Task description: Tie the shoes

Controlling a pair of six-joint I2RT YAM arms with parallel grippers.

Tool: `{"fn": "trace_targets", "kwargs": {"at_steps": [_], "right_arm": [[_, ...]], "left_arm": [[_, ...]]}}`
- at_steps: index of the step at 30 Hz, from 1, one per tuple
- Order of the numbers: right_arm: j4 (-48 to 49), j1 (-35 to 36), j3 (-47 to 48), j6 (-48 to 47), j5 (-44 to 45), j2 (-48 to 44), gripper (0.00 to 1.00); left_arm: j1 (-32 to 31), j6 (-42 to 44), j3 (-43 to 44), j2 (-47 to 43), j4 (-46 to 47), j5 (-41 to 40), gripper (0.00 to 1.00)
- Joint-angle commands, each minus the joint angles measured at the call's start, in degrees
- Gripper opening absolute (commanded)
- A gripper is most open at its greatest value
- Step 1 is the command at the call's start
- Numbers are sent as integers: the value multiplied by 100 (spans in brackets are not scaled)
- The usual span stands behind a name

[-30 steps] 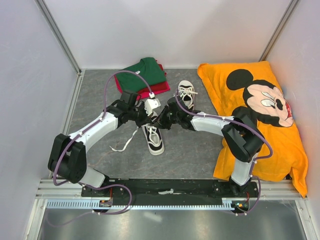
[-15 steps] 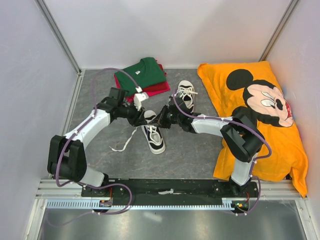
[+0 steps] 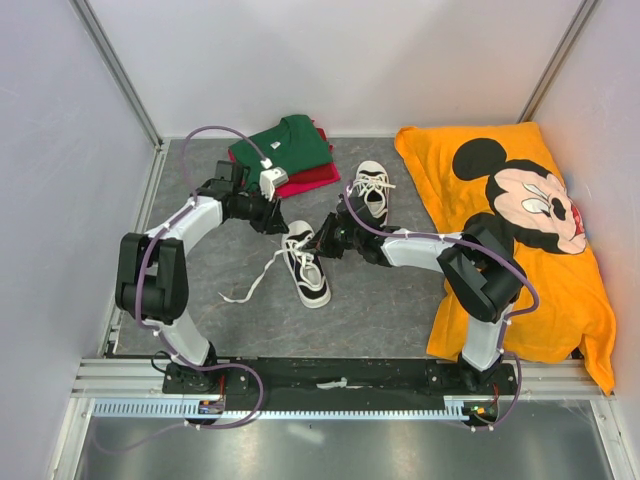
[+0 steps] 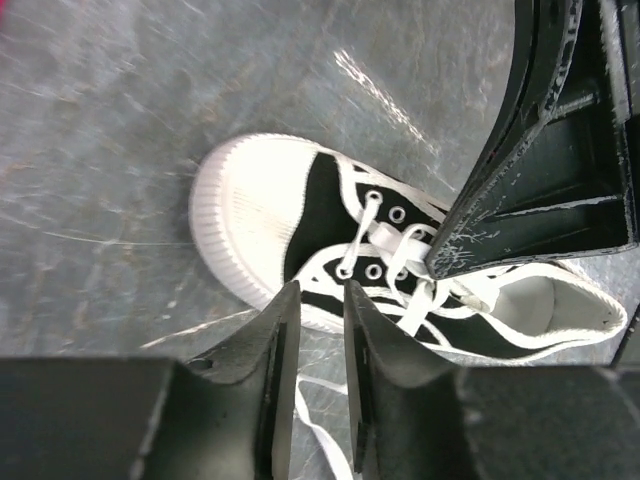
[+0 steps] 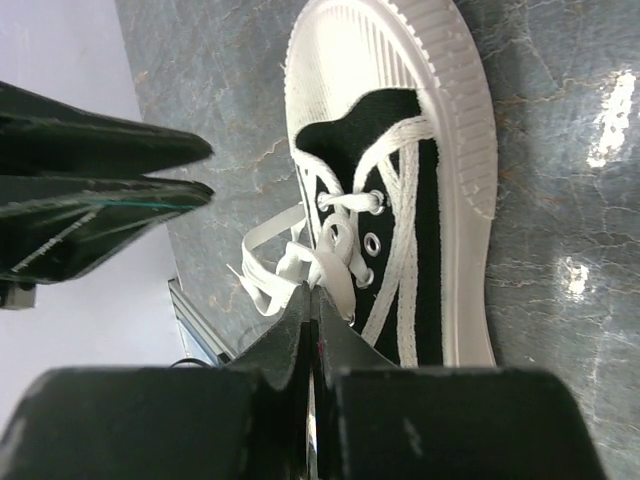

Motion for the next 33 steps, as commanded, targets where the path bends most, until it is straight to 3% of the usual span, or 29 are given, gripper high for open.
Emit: {"fn": "trace_targets", "kwargs": {"at_steps": [1, 7, 14, 21, 25, 30, 33], "right_arm": [[-289, -1, 143, -86, 106, 90, 0], [-404, -1, 196, -113, 97, 99, 0], [-404, -1, 178, -139, 88, 126, 0], [-386, -10, 143, -139, 70, 134, 0], [-395, -1, 117, -148, 62, 134, 0], [-307, -19, 108, -192, 35, 135, 0], [-272, -36, 134, -279, 44, 143, 0]], "left_arm": [[-265, -7, 223, 182, -126, 53, 27], [-485, 151, 285, 420, -328, -79, 27], [-670, 160, 346, 534, -425, 44, 38], [-714, -95, 478, 692, -311, -18, 41], [-696, -17, 461, 614, -302, 184, 20], [-653, 370, 250, 288, -381, 720, 10], [-635, 529, 75, 104, -460, 1090, 10]]}}
